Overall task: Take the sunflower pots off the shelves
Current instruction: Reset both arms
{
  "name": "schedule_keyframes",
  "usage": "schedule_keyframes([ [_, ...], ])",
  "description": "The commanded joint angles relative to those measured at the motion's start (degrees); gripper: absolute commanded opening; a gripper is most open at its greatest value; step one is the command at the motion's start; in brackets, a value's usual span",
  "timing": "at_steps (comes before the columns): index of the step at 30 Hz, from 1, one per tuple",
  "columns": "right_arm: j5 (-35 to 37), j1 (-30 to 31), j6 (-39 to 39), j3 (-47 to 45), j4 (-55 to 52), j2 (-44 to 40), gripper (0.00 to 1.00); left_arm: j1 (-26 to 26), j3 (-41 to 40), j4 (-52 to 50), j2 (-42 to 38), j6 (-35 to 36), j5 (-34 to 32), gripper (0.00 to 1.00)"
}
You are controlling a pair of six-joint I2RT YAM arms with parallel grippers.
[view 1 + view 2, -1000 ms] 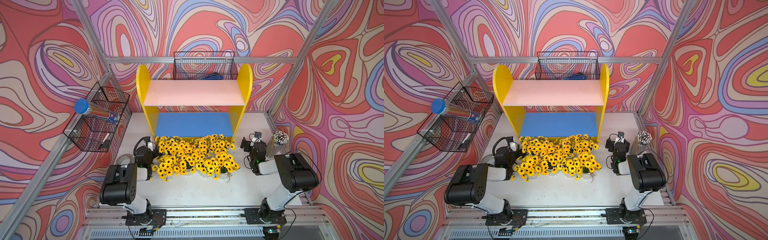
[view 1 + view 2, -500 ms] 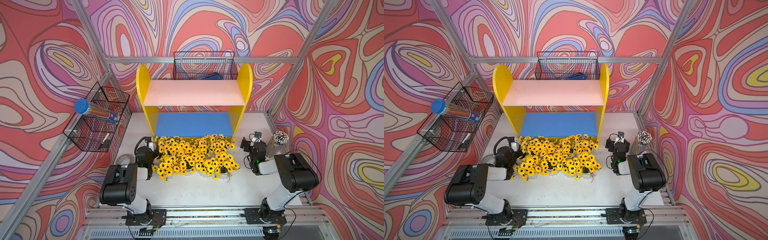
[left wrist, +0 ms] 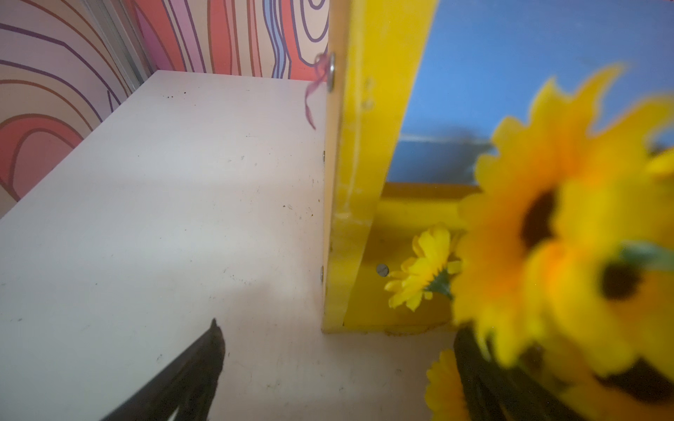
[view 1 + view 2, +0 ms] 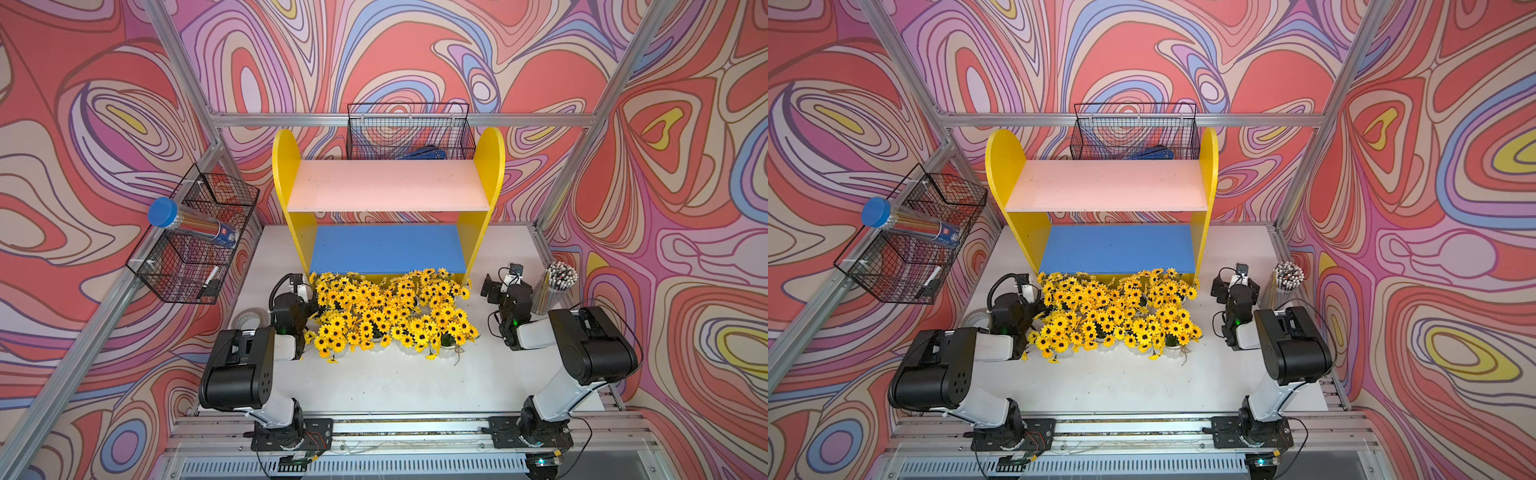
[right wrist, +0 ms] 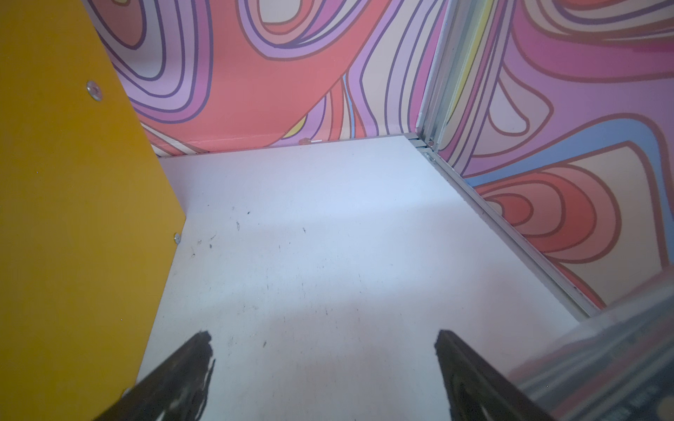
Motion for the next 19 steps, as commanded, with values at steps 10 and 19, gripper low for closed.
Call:
schedule_keyframes([
  [10,0.4,-0.4,0.4,0.6,-0.4,0.7,0.98,-0.6,1.3,-1.4,-0.6,1.4,-0.2,1.0],
  [19,0.3,-0.4,0.3,0.6,-0.3,0.6,0.98,-1.3,1.2,-1.3,-0.8,1.6,-1.8,1.0],
])
